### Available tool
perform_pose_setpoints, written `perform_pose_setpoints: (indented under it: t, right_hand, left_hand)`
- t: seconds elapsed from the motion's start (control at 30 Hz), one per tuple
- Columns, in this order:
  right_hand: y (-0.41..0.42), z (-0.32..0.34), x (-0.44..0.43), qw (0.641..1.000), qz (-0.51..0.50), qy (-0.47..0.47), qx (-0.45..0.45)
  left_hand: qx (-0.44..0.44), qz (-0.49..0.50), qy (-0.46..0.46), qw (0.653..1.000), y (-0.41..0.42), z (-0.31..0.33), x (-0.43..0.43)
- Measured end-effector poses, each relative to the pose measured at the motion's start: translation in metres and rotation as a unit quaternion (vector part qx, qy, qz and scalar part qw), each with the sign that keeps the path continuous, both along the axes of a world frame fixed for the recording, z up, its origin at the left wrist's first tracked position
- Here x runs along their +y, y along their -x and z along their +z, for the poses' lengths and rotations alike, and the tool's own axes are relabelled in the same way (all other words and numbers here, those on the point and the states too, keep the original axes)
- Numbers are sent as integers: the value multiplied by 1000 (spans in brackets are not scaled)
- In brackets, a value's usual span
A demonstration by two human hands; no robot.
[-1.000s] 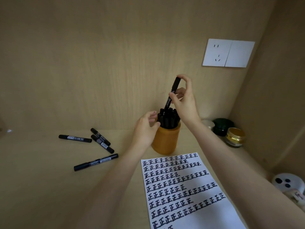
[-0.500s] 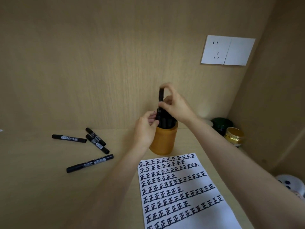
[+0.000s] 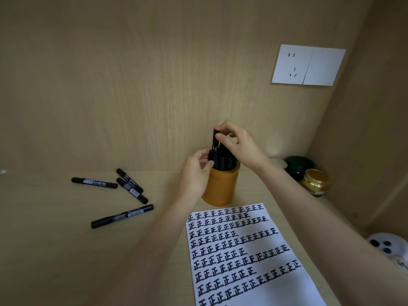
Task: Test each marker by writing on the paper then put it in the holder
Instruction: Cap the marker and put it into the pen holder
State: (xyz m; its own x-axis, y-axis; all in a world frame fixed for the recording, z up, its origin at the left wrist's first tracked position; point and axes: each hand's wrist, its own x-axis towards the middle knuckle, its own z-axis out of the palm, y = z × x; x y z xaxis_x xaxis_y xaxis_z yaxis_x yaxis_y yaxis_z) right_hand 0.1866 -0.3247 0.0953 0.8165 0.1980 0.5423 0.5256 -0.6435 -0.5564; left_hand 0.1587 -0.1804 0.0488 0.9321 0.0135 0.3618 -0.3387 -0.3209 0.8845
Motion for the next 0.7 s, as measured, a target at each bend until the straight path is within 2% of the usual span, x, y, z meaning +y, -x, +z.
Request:
perform_pose_setpoints:
  t: [0.17,0.27,0.4,0.5,0.57,0.67,0.7]
  right_hand:
    - [2,-5,3,999,7,-6,36]
    - [4,-15,1,998,6,31,59]
    - [10,-13,1,997,16,28,69]
    - [10,-17,1,994,12,16,110]
    - [13,-16,2,992,21,-15,125]
    - [24,-9,-1,984,14,-132,120]
    - [28,-7,-3,983,7,-143,115]
  left_hand:
    - [1,-2,17,1000,0,0,1]
    - [-5,1,5,1000,0,0,1]
    - [-10,9,-7,1000,-1,-3,0]
    - [-7,-4,8,1000,-1,-4,1]
    - [-7,-11,13,1000,-1,-6,3]
    - [-12,-13,18,1000,0,-6,5]
    - [-19,-19,11,1000,2,-6,6]
